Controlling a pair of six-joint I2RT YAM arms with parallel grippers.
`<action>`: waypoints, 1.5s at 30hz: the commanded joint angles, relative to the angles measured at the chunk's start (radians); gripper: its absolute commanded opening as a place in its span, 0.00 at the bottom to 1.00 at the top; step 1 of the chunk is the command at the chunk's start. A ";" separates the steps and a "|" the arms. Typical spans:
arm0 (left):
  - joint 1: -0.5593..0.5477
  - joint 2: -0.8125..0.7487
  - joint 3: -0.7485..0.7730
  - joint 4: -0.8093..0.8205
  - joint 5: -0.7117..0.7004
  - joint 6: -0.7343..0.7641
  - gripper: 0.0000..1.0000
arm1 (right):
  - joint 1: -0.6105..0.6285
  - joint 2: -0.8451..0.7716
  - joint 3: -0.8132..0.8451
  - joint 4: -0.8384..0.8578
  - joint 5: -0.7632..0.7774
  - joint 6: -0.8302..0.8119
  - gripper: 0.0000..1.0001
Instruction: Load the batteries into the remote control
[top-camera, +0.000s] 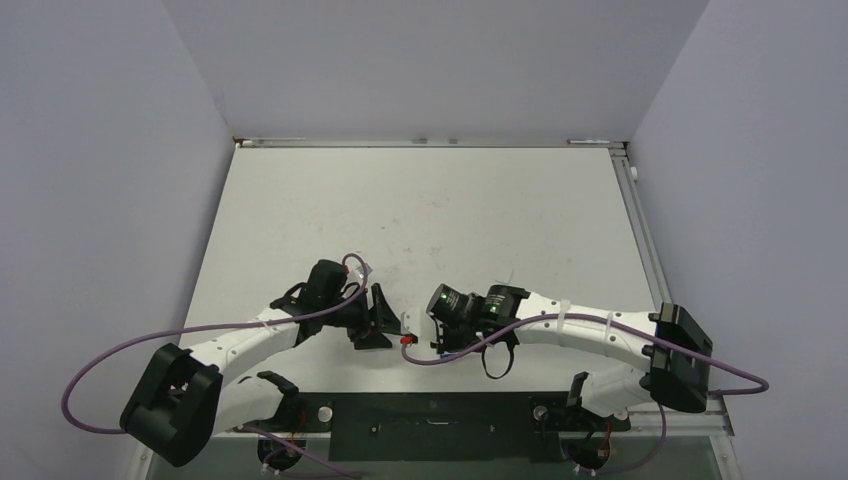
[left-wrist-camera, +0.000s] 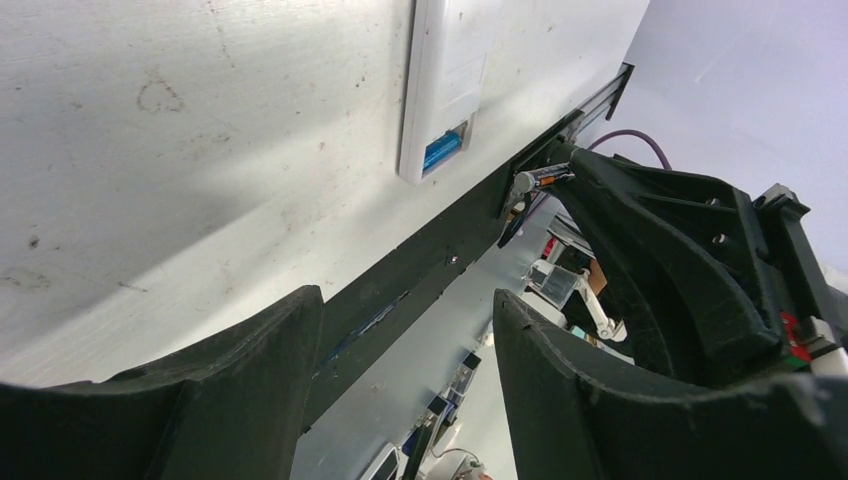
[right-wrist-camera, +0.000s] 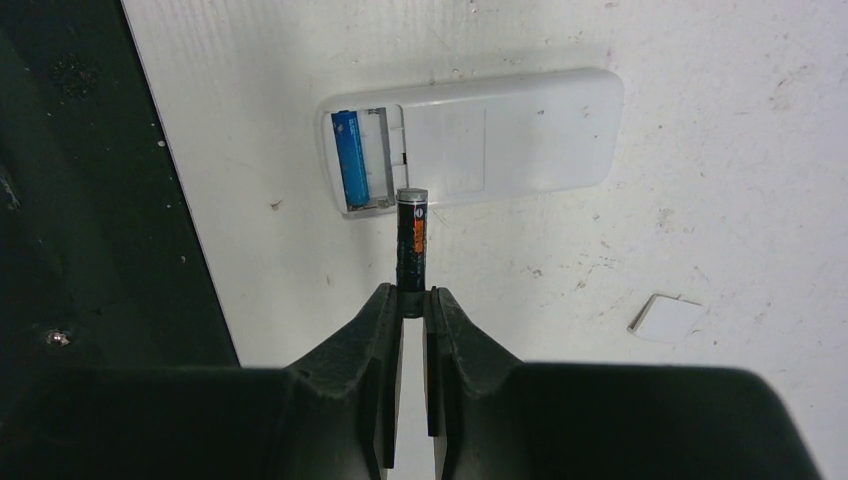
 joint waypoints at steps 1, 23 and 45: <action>-0.002 -0.005 0.027 -0.031 -0.033 0.029 0.59 | 0.007 0.025 -0.015 0.040 0.016 -0.036 0.08; 0.007 -0.008 0.012 -0.046 -0.040 0.034 0.59 | 0.022 0.143 -0.033 0.084 -0.013 -0.047 0.09; 0.009 -0.001 0.005 -0.035 -0.035 0.032 0.59 | 0.036 0.197 -0.030 0.096 -0.022 -0.051 0.09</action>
